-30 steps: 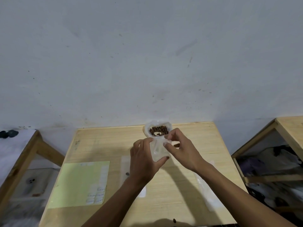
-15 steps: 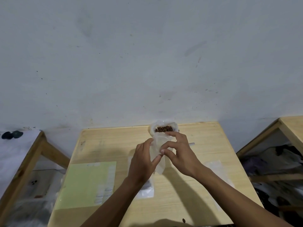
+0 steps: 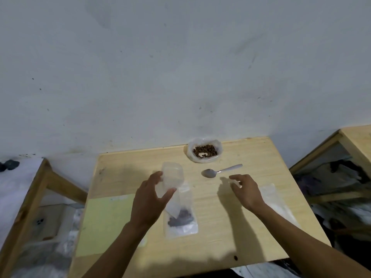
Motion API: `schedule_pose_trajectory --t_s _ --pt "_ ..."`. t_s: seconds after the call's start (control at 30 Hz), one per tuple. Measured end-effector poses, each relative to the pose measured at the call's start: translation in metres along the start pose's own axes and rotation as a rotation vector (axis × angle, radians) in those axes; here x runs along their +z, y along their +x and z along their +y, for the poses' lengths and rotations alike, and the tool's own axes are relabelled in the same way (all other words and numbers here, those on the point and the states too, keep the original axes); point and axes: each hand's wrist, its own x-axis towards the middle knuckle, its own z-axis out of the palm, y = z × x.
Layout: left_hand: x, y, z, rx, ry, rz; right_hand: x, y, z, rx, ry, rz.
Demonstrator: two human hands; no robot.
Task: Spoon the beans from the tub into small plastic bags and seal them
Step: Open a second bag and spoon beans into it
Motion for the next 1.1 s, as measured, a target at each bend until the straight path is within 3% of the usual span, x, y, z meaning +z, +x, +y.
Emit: schedule_pose_trajectory --t_s 0.13,0.27,0.63,0.7,0.77,0.83,1.0,1.1 --pt "0.002 0.010 -0.002 -0.054 -0.008 0.014 0.002 0.029 0.012 -0.018 -0.274 -0.053" --pt "0.004 0.020 0.001 -0.101 -0.007 0.029 0.002 0.058 0.008 -0.158 -0.486 -0.065" --pt "0.035 0.038 0.013 -0.147 -0.016 -0.061 0.005 0.082 0.009 -0.288 -0.559 -0.123" --pt "0.042 0.045 0.018 -0.155 -0.020 -0.075 0.000 0.079 0.001 -0.312 -0.447 -0.203" --pt "0.047 0.050 0.021 -0.149 -0.007 -0.088 -0.011 0.080 -0.004 -0.278 -0.184 -0.362" --pt "0.050 0.054 0.023 -0.145 -0.004 -0.095 -0.027 0.085 -0.007 -0.298 -0.035 -0.405" --pt "0.051 0.065 0.021 -0.134 0.046 -0.117 -0.070 0.112 -0.025 -0.342 -0.050 -0.247" --pt "0.052 0.074 0.025 -0.109 0.098 -0.169 -0.085 0.127 -0.039 -0.279 0.132 -0.099"
